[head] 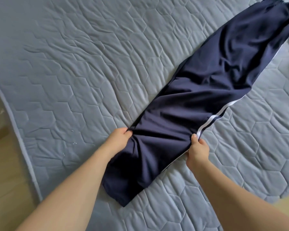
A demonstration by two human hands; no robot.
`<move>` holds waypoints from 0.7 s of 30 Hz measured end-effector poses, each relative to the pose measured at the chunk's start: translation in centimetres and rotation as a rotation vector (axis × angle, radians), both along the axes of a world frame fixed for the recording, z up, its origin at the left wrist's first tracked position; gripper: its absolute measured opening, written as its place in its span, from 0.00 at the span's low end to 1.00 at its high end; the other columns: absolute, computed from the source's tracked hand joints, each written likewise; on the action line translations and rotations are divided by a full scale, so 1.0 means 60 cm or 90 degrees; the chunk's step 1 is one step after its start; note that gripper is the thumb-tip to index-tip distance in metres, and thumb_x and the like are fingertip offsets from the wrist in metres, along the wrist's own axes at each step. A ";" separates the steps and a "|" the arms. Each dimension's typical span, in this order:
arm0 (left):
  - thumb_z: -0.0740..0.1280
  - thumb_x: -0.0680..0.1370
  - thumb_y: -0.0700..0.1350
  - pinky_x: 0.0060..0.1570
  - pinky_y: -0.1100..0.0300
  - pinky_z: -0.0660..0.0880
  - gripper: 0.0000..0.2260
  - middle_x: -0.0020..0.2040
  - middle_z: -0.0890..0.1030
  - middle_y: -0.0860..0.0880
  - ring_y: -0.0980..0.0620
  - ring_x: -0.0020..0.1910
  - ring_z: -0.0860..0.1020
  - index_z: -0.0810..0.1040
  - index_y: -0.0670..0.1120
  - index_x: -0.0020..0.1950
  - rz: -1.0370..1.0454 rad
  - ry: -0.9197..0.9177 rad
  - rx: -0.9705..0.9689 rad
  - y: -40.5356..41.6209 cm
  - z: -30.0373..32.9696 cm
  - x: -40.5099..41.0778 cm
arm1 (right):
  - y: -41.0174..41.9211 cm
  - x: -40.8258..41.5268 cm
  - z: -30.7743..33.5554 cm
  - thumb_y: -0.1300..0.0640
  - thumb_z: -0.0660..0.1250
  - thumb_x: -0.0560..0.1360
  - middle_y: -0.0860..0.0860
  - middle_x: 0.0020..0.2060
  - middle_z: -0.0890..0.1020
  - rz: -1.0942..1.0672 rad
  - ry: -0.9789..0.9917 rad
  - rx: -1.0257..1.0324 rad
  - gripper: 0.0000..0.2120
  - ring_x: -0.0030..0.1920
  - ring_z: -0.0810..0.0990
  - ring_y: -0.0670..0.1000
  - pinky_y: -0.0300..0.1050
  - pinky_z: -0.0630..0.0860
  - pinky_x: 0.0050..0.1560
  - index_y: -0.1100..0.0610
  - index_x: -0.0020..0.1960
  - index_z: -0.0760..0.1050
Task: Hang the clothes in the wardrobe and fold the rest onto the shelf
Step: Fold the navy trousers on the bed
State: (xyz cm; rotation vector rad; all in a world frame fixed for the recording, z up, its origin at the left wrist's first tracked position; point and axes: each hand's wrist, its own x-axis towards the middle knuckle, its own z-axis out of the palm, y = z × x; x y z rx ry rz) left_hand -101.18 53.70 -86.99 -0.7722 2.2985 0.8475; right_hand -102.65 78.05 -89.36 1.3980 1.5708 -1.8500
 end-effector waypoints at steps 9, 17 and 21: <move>0.64 0.75 0.48 0.52 0.51 0.70 0.11 0.53 0.76 0.41 0.39 0.52 0.75 0.70 0.41 0.50 0.409 0.167 -0.196 0.029 0.023 0.110 | -0.053 0.046 0.003 0.47 0.59 0.80 0.49 0.40 0.78 -0.046 -0.017 -0.075 0.12 0.39 0.75 0.49 0.46 0.74 0.45 0.53 0.45 0.74; 0.72 0.73 0.49 0.55 0.54 0.73 0.23 0.58 0.72 0.51 0.50 0.52 0.75 0.69 0.47 0.64 0.651 0.136 0.173 0.080 0.000 0.148 | -0.055 0.050 0.023 0.49 0.59 0.80 0.48 0.46 0.82 -0.087 0.010 -0.158 0.10 0.45 0.80 0.49 0.46 0.76 0.52 0.52 0.50 0.77; 0.72 0.72 0.43 0.59 0.51 0.71 0.19 0.59 0.73 0.44 0.42 0.57 0.73 0.71 0.43 0.60 0.499 0.187 -0.078 0.063 0.003 0.134 | -0.063 0.063 0.037 0.57 0.54 0.77 0.46 0.28 0.71 -0.110 0.032 -0.239 0.13 0.32 0.68 0.46 0.39 0.68 0.32 0.49 0.35 0.67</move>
